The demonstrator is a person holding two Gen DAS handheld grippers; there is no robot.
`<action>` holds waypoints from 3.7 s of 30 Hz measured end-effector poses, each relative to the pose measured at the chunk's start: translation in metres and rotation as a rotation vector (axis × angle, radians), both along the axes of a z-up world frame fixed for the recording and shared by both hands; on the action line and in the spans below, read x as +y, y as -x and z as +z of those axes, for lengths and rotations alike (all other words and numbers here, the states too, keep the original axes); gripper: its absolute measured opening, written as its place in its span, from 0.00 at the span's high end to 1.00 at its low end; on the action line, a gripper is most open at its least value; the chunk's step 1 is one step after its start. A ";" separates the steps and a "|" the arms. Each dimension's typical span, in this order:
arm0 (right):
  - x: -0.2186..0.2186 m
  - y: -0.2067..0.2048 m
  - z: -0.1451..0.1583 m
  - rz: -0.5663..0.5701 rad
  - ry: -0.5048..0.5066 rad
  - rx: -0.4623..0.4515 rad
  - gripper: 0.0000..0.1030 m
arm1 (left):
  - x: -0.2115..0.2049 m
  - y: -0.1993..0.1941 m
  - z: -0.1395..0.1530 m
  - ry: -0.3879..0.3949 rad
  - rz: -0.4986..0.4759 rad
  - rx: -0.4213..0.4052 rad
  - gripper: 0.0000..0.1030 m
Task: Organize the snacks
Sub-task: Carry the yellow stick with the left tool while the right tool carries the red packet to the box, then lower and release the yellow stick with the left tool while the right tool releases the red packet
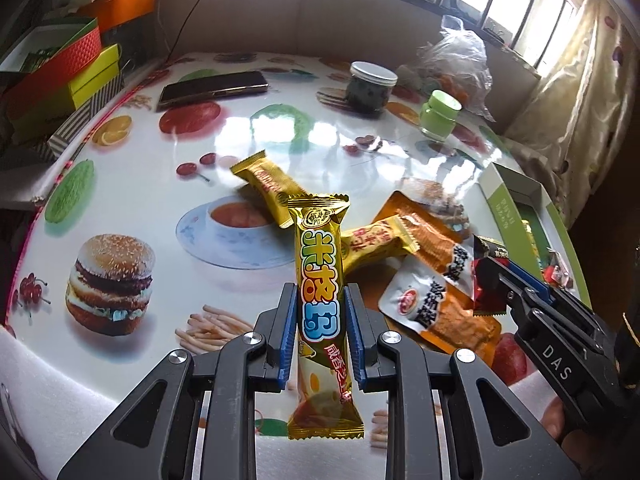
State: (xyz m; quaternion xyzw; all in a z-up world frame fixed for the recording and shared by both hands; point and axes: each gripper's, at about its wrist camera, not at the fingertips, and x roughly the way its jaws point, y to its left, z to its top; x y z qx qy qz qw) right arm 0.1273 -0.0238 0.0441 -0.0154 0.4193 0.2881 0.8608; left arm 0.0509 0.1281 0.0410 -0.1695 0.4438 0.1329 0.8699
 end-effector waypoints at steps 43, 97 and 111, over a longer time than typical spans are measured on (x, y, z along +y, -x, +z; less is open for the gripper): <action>-0.115 -0.012 0.033 -0.229 -0.017 -0.080 0.79 | -0.084 -0.049 0.035 -0.033 -0.224 -0.076 0.76; -0.174 -0.038 -0.012 -0.343 0.057 0.000 0.78 | -0.188 -0.156 0.007 0.083 -0.437 -0.002 0.76; -0.176 -0.041 -0.015 -0.350 0.046 0.013 0.77 | -0.202 -0.172 -0.002 0.082 -0.463 0.031 0.76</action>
